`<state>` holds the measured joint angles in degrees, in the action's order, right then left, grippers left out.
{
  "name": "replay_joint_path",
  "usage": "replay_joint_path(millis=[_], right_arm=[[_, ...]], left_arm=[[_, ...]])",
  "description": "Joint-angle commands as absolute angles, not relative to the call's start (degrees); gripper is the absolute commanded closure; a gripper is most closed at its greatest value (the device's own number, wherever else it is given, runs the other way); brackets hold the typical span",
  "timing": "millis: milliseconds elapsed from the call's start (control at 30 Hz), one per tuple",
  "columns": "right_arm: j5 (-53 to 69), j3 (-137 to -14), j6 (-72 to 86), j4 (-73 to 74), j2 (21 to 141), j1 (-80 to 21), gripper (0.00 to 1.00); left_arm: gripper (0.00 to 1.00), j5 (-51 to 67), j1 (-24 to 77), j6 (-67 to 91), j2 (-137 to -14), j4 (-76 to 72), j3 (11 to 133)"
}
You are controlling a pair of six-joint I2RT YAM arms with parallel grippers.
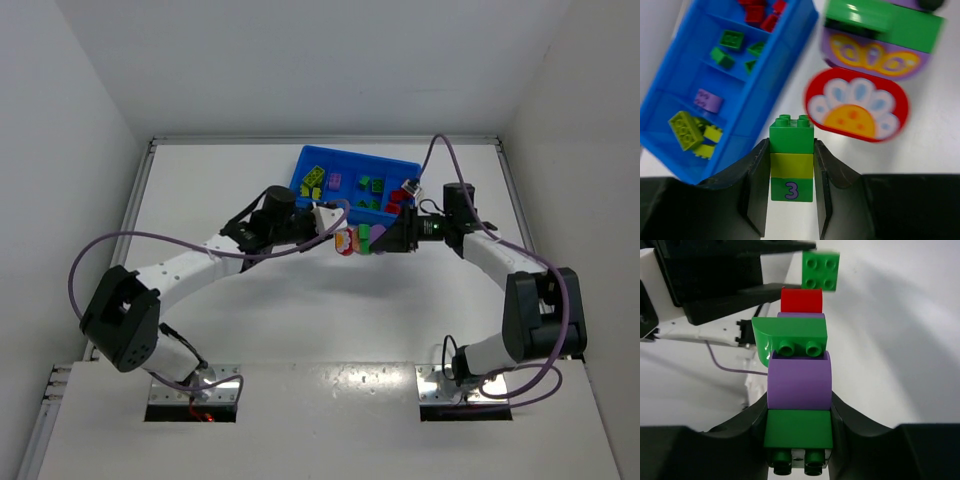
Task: Sort the legos into containers by color
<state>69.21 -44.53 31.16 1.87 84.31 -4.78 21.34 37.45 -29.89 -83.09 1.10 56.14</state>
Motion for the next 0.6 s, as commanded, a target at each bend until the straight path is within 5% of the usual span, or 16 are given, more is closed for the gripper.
replay_joint_path(millis=[0, 400, 567], right_arm=[[74.7, -44.1, 35.9, -3.2, 84.2, -4.7, 1.00], [73.4, -44.1, 34.1, -1.7, 83.7, 3.1, 1.00], [64.9, -46.3, 12.9, 15.8, 82.0, 0.4, 1.00]], left_arm=[[1.00, 16.4, 37.7, -27.2, -79.6, -8.7, 54.7], [1.00, 27.6, 34.3, -22.7, -73.8, -5.4, 44.5], [1.00, 42.3, 27.2, -3.7, -77.2, -6.0, 49.4]])
